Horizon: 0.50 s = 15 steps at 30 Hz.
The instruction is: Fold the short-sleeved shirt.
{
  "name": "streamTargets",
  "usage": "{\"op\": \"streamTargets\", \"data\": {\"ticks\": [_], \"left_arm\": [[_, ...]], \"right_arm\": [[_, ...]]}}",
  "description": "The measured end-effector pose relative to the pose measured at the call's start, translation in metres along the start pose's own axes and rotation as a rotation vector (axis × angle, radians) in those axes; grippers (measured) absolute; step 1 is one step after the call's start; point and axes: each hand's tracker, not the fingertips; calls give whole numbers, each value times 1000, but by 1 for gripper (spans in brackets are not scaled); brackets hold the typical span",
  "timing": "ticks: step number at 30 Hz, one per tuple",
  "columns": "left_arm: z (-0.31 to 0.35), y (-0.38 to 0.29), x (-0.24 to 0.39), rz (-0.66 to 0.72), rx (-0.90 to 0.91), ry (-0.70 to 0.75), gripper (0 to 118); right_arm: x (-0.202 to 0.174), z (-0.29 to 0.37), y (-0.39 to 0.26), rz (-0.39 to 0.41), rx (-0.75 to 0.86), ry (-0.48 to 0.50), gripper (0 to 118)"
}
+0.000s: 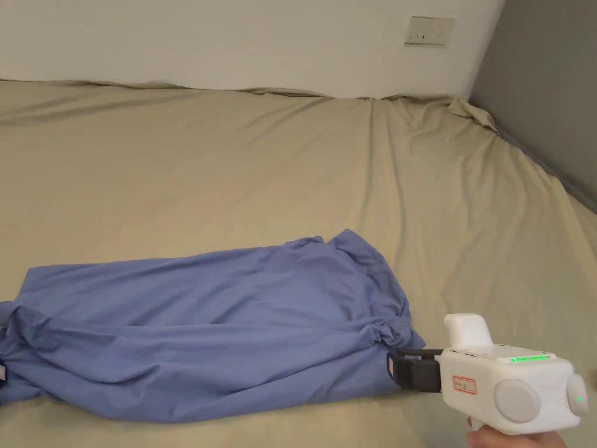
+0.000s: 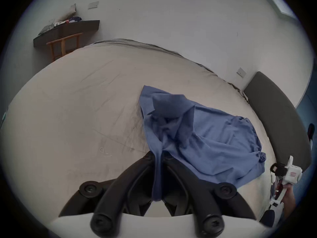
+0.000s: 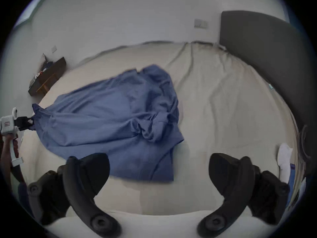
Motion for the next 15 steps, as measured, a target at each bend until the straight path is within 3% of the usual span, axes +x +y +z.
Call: {"op": "streamTargets", "data": {"ticks": [3,4,5,6,8,10,13,15], "left_arm": [[-5,0,-4,4,-11,17,3],[-9,0,-8,20,-20,13,3],[-10,-1,-11,37,-27,11,3],[-12,-1,-14,49,-35,16,3],[-12,-4,-21,64,-50,17,3],[-10,-3,-27,88,-60,0,3],[1,-4,-35,124,-66,-30,3],[13,-3,-39,134,-76,-58,3]], "right_arm": [[-6,-48,6,43,-62,-10,113],[-8,-55,5,45,-74,-13,97],[-9,-58,3,43,-96,3,64],[-10,-58,3,26,-111,20,60],[-12,-45,7,36,-76,9,17],[-6,-31,13,24,-61,107,17],[5,-4,19,4,-68,125,16],[6,23,18,40,-69,129,16]]}}
